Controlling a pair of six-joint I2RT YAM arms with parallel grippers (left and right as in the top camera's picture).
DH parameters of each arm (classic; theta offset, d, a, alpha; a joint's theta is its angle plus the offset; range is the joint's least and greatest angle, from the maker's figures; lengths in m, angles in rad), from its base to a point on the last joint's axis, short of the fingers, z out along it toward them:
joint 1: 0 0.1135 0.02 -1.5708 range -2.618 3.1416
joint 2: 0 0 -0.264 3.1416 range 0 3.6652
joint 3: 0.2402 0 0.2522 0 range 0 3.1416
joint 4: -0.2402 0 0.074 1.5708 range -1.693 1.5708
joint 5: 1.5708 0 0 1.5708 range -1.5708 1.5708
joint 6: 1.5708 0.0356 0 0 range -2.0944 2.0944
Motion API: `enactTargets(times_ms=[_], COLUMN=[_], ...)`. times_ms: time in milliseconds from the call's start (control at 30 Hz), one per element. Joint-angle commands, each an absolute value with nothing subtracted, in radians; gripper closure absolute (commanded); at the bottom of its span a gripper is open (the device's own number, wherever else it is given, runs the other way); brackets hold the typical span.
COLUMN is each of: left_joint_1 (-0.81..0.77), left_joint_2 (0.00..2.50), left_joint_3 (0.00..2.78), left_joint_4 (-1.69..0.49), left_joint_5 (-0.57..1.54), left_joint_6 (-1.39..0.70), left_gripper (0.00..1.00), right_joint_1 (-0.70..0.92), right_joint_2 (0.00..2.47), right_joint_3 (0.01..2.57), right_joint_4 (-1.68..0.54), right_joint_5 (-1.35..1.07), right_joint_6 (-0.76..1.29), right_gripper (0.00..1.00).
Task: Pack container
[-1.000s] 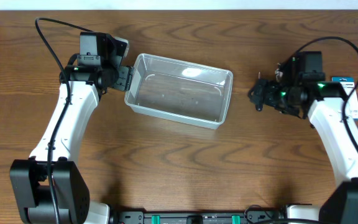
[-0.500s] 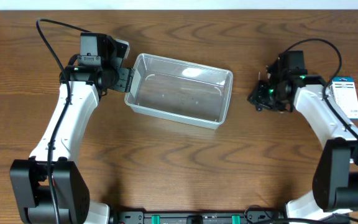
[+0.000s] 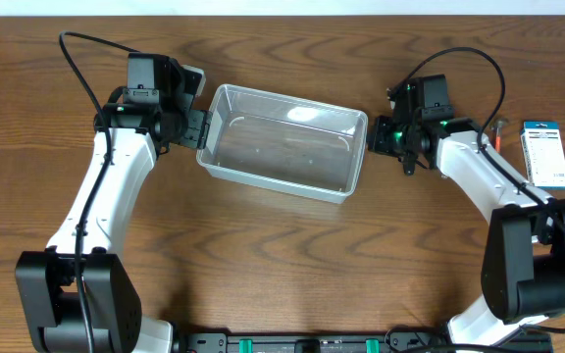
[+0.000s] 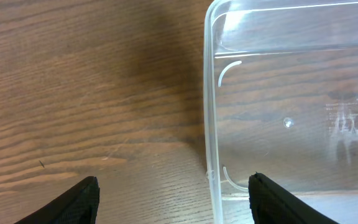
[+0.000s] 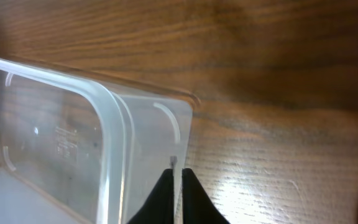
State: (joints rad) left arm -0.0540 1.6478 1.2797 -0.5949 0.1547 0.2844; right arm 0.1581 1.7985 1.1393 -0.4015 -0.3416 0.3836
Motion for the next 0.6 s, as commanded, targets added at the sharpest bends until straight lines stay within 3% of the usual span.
enactTargets(times_ms=[0, 567], left_joint_1=[-0.05, -0.05], left_joint_2=[1.661, 1.661], left_joint_3=[1.266, 1.266], left_joint_4=[-0.598, -0.598], left_joint_5=[0.162, 0.162], left_joint_6=[0.274, 0.274], left_gripper=[0.31, 0.31], right_joint_1=[0.171, 0.205], right_joint_2=[1.818, 1.819], right_joint_3=[1.15, 1.15], right_joint_4=[-0.379, -0.163], right_joint_5=[-0.349, -0.438], right_joint_6=[0.389, 0.389], right_gripper=[0.99, 0.96])
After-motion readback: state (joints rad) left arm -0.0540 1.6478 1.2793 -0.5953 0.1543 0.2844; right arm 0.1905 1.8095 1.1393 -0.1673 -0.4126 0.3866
